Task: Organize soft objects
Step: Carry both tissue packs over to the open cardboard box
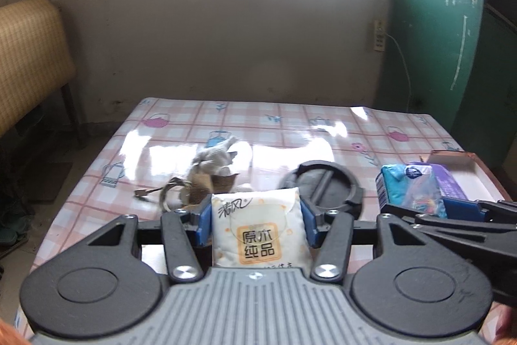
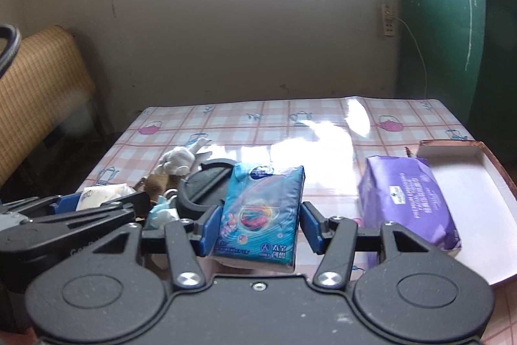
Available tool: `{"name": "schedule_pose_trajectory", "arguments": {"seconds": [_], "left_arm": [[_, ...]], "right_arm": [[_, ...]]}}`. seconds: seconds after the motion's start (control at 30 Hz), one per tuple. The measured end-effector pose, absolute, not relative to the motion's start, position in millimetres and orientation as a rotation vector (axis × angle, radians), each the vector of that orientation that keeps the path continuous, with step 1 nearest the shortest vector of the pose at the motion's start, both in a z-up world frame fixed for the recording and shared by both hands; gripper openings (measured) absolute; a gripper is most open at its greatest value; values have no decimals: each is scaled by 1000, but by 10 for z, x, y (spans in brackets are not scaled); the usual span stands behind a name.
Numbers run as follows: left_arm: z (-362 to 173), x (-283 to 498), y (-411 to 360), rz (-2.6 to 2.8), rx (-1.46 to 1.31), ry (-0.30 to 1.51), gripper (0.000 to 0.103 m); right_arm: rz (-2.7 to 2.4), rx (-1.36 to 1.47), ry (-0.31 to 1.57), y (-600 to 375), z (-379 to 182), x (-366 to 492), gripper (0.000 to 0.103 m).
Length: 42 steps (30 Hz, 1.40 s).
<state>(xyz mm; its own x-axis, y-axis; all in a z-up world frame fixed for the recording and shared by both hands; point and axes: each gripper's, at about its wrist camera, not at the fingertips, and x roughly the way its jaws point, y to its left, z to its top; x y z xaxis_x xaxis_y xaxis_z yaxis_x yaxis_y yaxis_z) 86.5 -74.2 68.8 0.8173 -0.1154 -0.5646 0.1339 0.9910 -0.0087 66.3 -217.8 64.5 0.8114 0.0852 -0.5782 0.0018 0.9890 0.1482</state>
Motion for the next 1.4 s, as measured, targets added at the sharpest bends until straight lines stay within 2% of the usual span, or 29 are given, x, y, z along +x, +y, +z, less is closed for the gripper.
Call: {"name": "schedule_pose_trajectory", "arguments": {"seconds": [1.4], "left_arm": [[938,966,-2323,-335,123,530,55]], "right_arm": [[-154,225,567,-3791,794,626,65]]}}
